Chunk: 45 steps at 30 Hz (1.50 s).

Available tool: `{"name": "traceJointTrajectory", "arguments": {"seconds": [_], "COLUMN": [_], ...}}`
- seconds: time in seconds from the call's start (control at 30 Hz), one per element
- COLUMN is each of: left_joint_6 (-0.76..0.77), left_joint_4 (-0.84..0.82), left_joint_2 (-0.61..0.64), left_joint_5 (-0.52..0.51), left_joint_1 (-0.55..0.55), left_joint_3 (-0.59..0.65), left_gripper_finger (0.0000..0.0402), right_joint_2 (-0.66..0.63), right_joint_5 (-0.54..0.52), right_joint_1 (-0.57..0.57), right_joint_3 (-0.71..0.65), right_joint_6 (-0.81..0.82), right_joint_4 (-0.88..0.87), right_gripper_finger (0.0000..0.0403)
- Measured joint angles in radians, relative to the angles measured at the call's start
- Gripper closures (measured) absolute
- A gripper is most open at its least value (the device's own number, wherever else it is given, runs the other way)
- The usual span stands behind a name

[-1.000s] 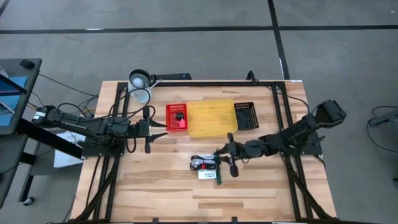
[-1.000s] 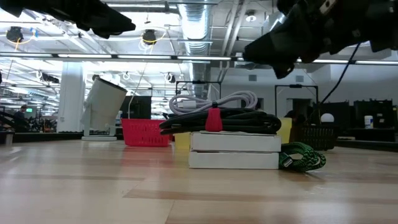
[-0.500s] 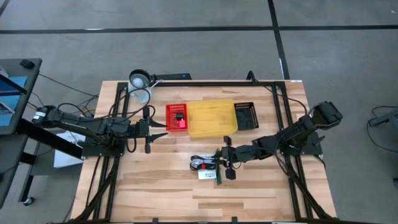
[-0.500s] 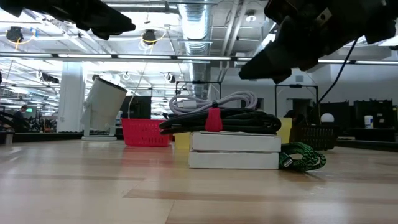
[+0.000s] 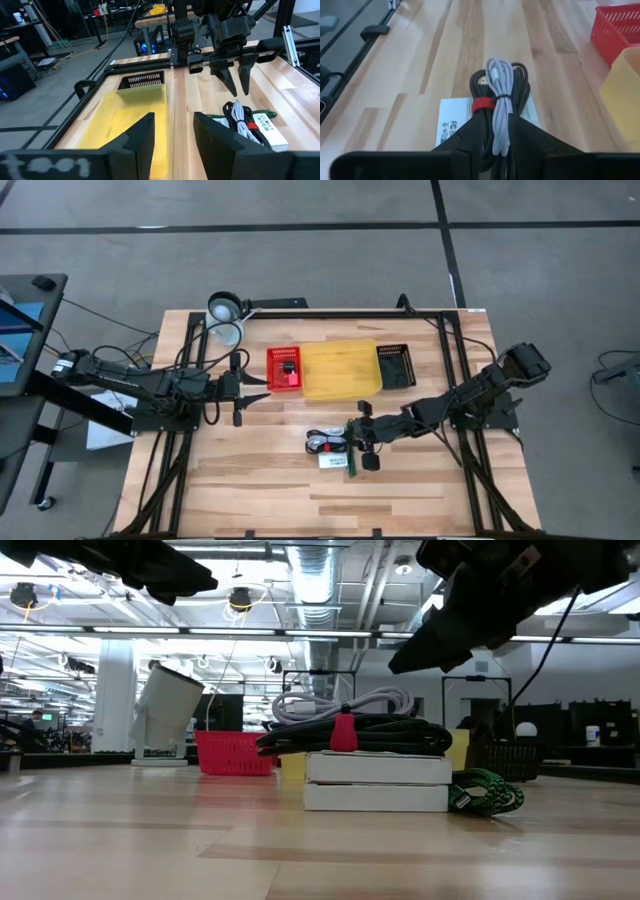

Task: Pick and place items into bin
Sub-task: Put the white charger cable into the yellow bin

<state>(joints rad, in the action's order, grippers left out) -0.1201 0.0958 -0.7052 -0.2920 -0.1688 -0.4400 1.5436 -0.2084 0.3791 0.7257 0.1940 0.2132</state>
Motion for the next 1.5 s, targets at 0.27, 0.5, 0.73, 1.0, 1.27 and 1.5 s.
{"name": "traceJointTrajectory", "arguments": {"seconds": [0.27, 0.5, 0.73, 1.0, 1.27, 1.5], "left_joint_6": [0.000, 0.001, 0.002, 0.016, 0.017, 0.023], "left_joint_4": [0.000, 0.000, 0.000, 0.000, 0.000, 0.000], "left_joint_2": [0.000, 0.000, 0.000, 0.000, 0.000, 0.000], "left_joint_5": [-0.001, -0.001, -0.001, -0.001, 0.000, 0.000], "left_joint_1": [0.000, 0.000, 0.000, 0.000, 0.000, 0.000], "left_joint_3": [0.000, 0.000, 0.000, 0.000, 0.000, 0.000], "left_gripper_finger": [0.0274, 0.0274, 0.0274, 0.0274, 0.0274, 0.0274], "right_joint_2": [0.000, 0.000, 0.064, 0.097, 0.097, 0.097], "right_joint_5": [-0.001, -0.002, -0.002, -0.001, 0.001, 0.001], "right_joint_1": [-0.009, -0.009, -0.016, -0.028, -0.028, -0.028], "right_joint_3": [0.002, 0.002, 0.002, 0.002, 0.002, 0.002], "right_joint_6": [-0.009, -0.018, -0.019, -0.029, -0.029, -0.028], "right_joint_4": [-0.004, -0.004, 0.023, 0.064, 0.064, 0.064], "right_gripper_finger": [0.0253, 0.0237, 0.0250, 0.0255, 0.0270, 0.0299]}}
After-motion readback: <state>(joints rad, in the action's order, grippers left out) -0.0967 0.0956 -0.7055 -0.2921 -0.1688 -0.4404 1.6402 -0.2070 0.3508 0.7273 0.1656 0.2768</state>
